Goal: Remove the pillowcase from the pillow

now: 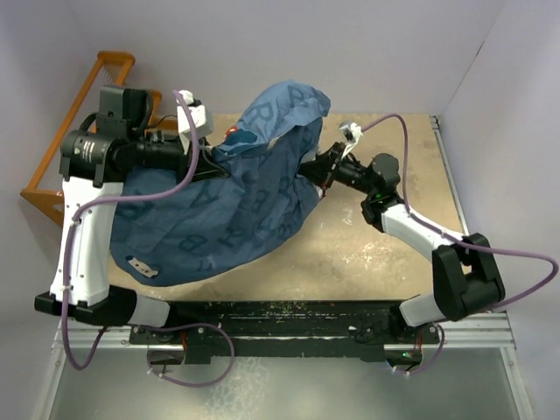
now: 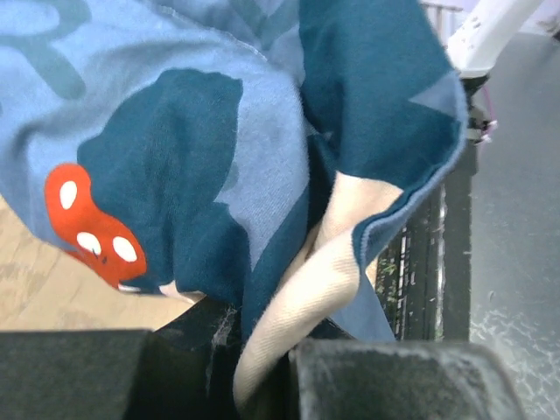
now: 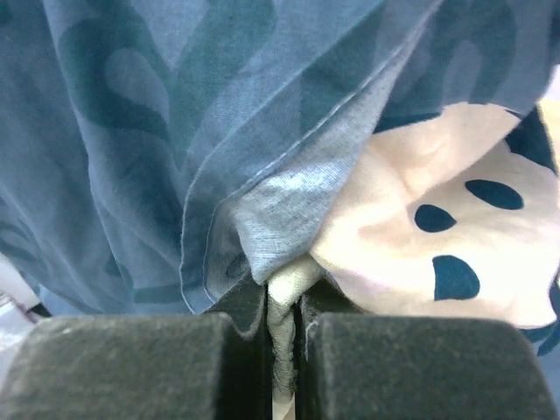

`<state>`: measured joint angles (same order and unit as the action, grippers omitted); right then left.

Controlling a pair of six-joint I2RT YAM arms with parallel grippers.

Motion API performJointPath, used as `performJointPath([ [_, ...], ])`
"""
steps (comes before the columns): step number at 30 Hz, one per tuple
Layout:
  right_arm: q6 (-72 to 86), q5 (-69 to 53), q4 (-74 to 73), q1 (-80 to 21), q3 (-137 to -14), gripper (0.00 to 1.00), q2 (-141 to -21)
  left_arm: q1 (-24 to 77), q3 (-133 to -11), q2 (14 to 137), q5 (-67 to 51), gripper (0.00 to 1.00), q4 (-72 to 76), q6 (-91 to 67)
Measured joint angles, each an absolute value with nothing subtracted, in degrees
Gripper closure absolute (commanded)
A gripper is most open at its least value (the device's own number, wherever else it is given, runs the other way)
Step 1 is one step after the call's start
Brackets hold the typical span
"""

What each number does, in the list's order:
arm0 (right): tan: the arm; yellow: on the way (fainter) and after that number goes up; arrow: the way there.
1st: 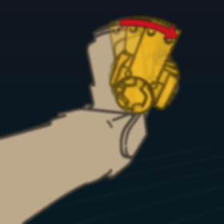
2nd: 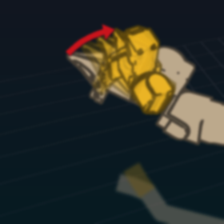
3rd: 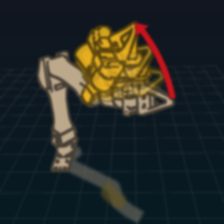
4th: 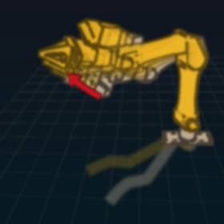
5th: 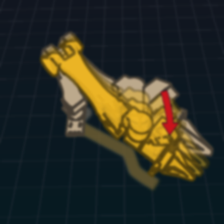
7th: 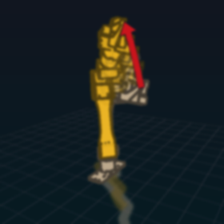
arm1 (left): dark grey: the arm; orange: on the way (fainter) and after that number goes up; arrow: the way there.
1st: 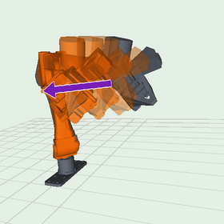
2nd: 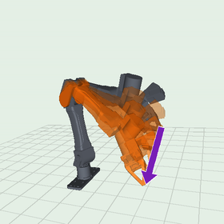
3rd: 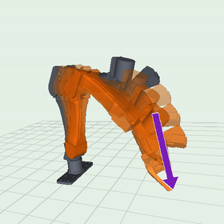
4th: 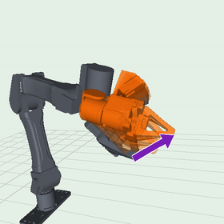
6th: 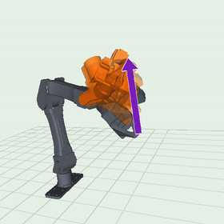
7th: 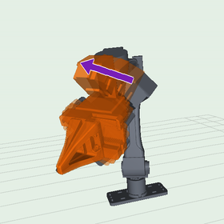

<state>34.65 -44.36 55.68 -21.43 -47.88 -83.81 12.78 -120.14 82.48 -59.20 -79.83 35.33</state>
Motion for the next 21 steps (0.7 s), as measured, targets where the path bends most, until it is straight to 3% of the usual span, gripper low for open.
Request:
performJointPath([
  [2, 34.7, -42.4, 53.6, -21.3, -47.9, 1.00, -82.0, 12.8, -113.8, 78.9, -57.2, 0.93, -74.2, 34.5],
  [4, 32.6, -38.2, 48.0, -21.3, -48.5, 1.00, -78.4, 12.8, -105.8, 74.4, -53.5, 0.70, -67.2, 33.5],
  [5, 30.8, -35.4, 45.0, -21.2, -49.2, 1.00, -76.3, 12.8, -100.6, 71.5, -50.6, 0.49, -62.8, 33.4],
  [6, 28.7, -32.7, 41.9, -21.3, -50.4, 1.00, -74.1, 12.8, -97.5, 69.9, -48.5, 0.35, -60.1, 33.6],
  [10, 19.9, -24.5, 31.8, -21.9, -60.4, 1.00, -69.8, 12.8, -94.2, 70.0, -41.4, 0.16, -54.4, 33.8],
  [21, -0.9, -14.6, 16.8, -32.1, -78.5, 1.00, -71.8, 13.7, -109.5, 74.9, -41.2, 0.09, -50.5, 28.5],
])
